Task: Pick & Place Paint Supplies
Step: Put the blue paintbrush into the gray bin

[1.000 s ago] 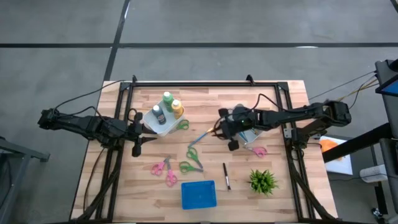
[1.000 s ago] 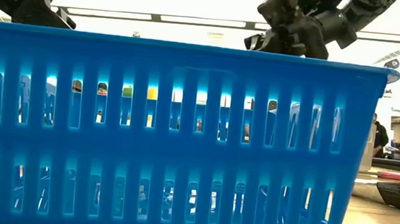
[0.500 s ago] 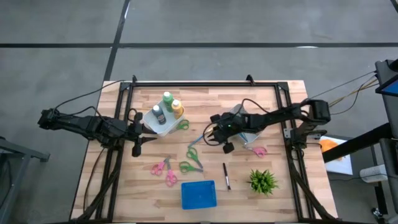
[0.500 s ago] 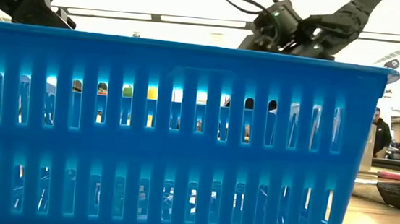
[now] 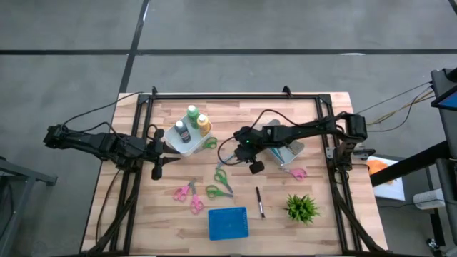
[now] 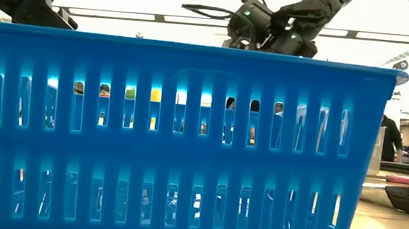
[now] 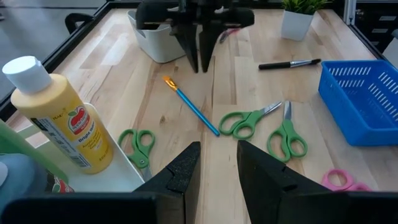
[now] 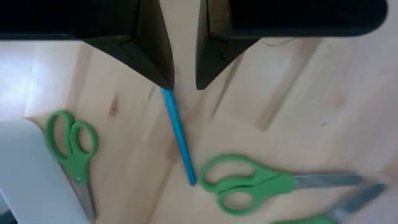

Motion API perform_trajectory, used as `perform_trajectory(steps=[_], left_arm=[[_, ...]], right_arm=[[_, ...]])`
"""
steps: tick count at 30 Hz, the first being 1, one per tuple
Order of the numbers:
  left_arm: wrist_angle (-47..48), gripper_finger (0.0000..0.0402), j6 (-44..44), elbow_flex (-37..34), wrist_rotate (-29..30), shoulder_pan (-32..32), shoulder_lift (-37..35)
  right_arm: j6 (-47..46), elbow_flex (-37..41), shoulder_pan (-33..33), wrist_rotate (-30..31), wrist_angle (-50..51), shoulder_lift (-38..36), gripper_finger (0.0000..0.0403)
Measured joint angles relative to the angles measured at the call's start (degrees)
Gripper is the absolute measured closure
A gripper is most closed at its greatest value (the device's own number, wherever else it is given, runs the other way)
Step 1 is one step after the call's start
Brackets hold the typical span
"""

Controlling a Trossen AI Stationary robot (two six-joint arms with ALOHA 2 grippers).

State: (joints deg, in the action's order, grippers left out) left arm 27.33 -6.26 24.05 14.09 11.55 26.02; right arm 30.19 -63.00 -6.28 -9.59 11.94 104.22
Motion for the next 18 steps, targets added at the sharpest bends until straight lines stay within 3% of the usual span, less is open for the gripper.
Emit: perform_trajectory(steps=[3, 9, 18], left_arm=[[-0.02, 0.0293, 0.00, 0.00, 0.00, 0.00, 0.00], [-0.01, 0.0293, 0.00, 0.00, 0.00, 0.02, 0.00], [0.35, 0.0293, 0.00, 0.00, 0.00, 0.02, 0.00]], right_arm=[[-0.87, -1.48, -0.17, 3.69, 0.71, 2.30, 0.0339], [-4.52, -3.39, -1.80, 4.68, 2.57, 4.73, 0.0333], [1.49, -2.98, -2.62, 3.32, 3.27, 5.64, 0.0257]])
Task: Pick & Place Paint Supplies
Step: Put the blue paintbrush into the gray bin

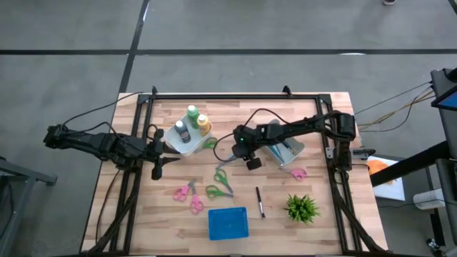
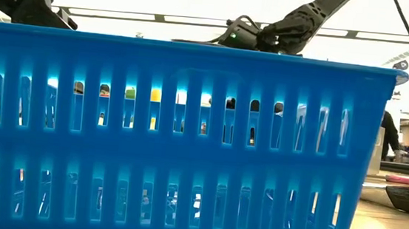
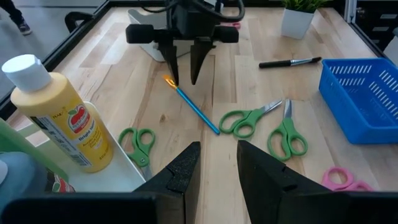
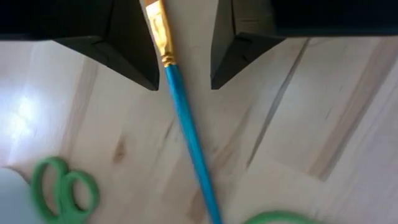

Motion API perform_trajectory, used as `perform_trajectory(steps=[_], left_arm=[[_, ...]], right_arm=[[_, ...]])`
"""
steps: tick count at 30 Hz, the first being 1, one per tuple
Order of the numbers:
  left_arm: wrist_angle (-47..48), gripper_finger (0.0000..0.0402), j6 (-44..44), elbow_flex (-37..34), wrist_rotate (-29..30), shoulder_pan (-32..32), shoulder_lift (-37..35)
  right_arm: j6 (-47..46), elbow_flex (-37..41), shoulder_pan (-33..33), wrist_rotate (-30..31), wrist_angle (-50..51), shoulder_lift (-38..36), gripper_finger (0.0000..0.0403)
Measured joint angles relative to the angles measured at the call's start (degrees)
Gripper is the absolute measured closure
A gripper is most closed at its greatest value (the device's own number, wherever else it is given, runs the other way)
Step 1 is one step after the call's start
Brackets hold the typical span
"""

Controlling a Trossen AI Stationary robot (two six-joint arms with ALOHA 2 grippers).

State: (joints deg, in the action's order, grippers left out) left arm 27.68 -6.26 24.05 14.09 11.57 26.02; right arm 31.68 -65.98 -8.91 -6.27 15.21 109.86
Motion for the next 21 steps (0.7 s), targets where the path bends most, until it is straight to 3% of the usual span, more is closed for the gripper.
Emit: perform_trajectory(steps=[9, 21], left_arm=[[0.04, 0.0293, -0.01, 0.00, 0.00, 0.00, 0.00], [0.04, 0.0294, 0.00, 0.00, -0.01, 0.00, 0.00]], right_arm=[[1.47, 0.36, -0.51, -0.02, -0.44, 0.00, 0.0248], [-6.09, 0.42, -3.08, -4.56, -0.41, 0.00, 0.0248]])
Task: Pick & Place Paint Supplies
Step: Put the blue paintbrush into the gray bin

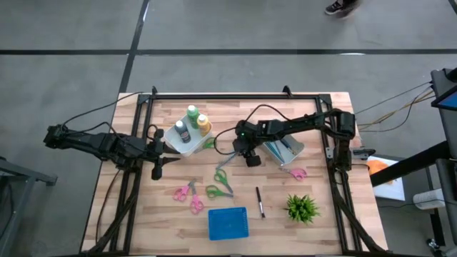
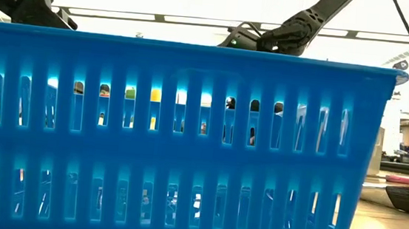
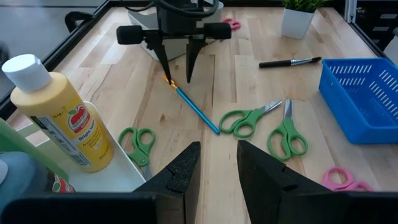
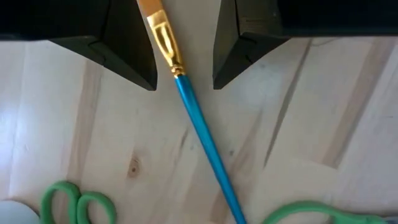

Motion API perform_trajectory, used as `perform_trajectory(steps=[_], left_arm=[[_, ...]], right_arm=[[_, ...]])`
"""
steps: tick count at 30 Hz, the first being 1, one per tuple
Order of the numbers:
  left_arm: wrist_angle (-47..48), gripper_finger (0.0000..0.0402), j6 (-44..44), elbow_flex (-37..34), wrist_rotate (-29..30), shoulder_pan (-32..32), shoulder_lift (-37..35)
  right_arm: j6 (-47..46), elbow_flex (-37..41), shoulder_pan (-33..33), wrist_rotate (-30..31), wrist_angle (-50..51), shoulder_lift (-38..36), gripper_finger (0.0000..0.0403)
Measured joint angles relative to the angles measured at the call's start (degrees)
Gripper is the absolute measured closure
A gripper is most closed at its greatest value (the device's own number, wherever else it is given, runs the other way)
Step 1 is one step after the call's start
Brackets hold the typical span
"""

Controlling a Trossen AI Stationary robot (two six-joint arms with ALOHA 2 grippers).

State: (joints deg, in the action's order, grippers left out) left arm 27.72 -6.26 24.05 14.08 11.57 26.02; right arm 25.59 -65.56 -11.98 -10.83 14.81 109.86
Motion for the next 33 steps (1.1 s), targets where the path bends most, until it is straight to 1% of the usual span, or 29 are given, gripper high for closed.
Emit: perform_trajectory(steps=[4, 12, 18, 21, 28, 30, 33], left_arm=[[-0.01, 0.0294, 0.00, 0.00, 0.01, 0.00, 0.00], [0.02, 0.0294, -0.02, 0.00, 0.00, -0.02, 0.00], [0.08, 0.0294, -0.02, 0.00, 0.01, -0.02, 0.00], [0.08, 0.0294, -0.02, 0.00, -0.01, -0.02, 0.00], [0.07, 0.0294, -0.02, 0.00, 0.01, -0.02, 0.00], [0.07, 0.0294, -0.02, 0.00, 0.01, -0.02, 0.00], [0.07, 0.0294, -0.02, 0.00, 0.00, -0.02, 0.00]], right_arm=[[-0.02, -0.11, -0.42, -0.21, -0.61, 0.86, 0.0248], [-0.15, -2.41, -0.62, -1.03, -0.11, 6.08, 0.0247], [0.02, -2.86, -0.79, -0.92, 0.28, 6.11, 0.0253], [0.04, -2.83, -0.79, -0.79, 0.85, 6.11, 0.0280], [1.33, -2.71, -0.72, -0.20, 0.88, 6.19, 0.0373], [1.23, -2.69, -0.72, -0.10, 0.83, 6.19, 0.0384], [1.11, -2.69, -0.72, 0.11, 0.70, 6.23, 0.0376]])
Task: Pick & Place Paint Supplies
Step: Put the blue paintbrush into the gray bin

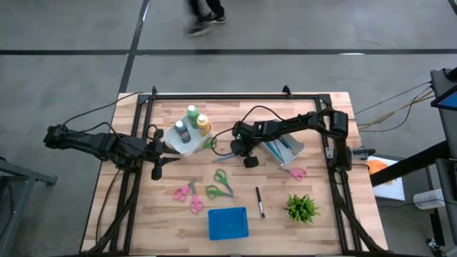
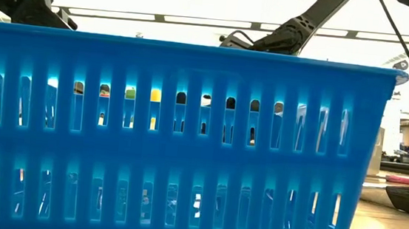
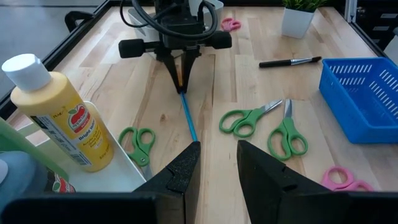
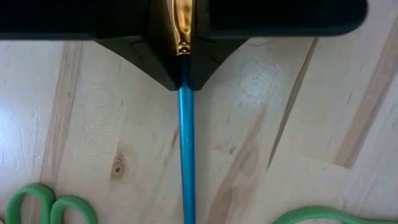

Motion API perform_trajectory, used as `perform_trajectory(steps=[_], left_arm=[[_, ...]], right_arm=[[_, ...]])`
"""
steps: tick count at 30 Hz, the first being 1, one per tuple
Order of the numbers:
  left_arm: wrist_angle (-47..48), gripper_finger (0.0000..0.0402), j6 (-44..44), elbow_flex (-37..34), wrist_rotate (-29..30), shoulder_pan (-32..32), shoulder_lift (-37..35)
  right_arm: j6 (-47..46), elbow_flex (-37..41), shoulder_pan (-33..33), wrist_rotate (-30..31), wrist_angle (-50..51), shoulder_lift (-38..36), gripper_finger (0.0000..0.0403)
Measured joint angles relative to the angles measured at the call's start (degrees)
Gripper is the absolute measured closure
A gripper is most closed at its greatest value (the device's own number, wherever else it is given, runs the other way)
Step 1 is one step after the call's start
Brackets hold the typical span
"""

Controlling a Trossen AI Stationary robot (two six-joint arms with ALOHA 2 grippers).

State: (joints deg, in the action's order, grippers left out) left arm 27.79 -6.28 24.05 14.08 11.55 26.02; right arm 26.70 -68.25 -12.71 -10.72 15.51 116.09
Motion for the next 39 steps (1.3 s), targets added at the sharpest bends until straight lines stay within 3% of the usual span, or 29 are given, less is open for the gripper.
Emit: perform_trajectory(steps=[24, 39], left_arm=[[-0.01, 0.0293, 0.00, 0.00, 0.01, 0.00, 0.00], [-0.02, 0.0293, 0.00, 0.00, 0.01, 0.02, 0.00]], right_arm=[[-0.15, 0.11, -0.04, 0.15, 0.13, -0.20, 0.0383], [-8.44, 1.09, 0.64, 0.65, 3.17, -10.96, 0.0383]])
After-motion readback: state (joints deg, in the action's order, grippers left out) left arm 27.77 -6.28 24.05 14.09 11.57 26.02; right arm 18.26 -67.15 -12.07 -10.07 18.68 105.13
